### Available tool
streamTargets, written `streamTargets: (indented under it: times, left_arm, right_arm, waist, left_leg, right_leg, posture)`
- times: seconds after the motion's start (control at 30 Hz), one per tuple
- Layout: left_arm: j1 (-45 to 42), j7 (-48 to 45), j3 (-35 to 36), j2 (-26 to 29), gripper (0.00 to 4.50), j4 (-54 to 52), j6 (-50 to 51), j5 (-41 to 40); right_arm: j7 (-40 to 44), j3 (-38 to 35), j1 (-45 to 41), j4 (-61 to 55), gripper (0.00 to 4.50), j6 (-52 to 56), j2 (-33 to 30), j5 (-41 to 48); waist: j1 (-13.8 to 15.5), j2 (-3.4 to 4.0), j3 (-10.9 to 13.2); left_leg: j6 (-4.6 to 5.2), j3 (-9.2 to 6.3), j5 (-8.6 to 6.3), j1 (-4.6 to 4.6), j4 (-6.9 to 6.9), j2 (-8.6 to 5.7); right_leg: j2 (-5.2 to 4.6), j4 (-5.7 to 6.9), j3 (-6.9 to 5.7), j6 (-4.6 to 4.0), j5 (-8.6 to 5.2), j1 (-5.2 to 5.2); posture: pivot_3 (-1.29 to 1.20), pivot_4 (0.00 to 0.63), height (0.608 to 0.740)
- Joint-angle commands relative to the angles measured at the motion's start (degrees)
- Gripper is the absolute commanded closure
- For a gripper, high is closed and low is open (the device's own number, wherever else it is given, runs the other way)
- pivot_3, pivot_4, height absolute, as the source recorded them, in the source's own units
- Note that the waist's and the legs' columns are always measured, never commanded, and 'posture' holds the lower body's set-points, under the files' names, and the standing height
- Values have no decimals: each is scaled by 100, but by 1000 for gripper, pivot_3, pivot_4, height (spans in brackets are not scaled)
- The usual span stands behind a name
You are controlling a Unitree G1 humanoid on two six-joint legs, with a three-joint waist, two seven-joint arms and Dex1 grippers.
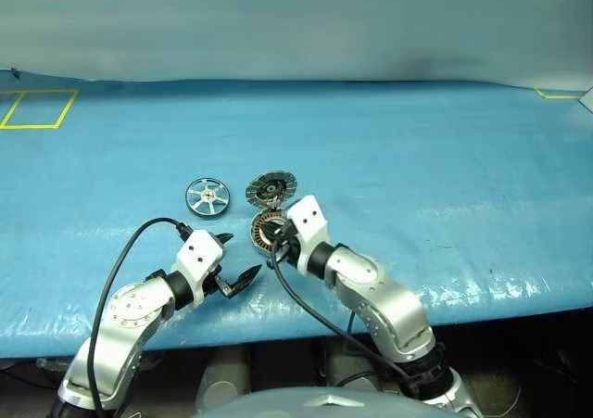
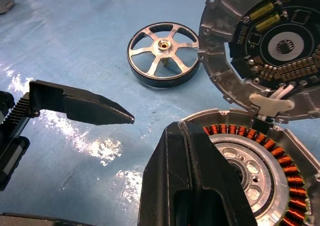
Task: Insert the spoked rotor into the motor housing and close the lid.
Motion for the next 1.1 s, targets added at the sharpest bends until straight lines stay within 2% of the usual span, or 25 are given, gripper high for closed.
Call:
streamTargets:
  times: [0.03, 1.1]
  left_arm:
    - [7, -1, 30, -21, 0, -82, -51, -63]
    - [-49, -12, -15, -27, 0, -50, -57, -63]
  right_arm:
    - [6, 44, -74, -246, 4485, 16, 58, 70]
    - [-371, -398, -19, 468, 4485, -121, -2, -188]
  waist:
    - [1, 0, 0]
    - [3, 0, 0]
  left_leg:
    - [0, 0, 0, 0, 0, 0]
    - [0, 0, 0, 2, 2, 0]
  right_leg:
    - [0, 0, 0, 0, 0, 0]
    - [0, 0, 0, 0, 0, 2]
  posture:
    - [0, 150, 740]
    - [0, 150, 740]
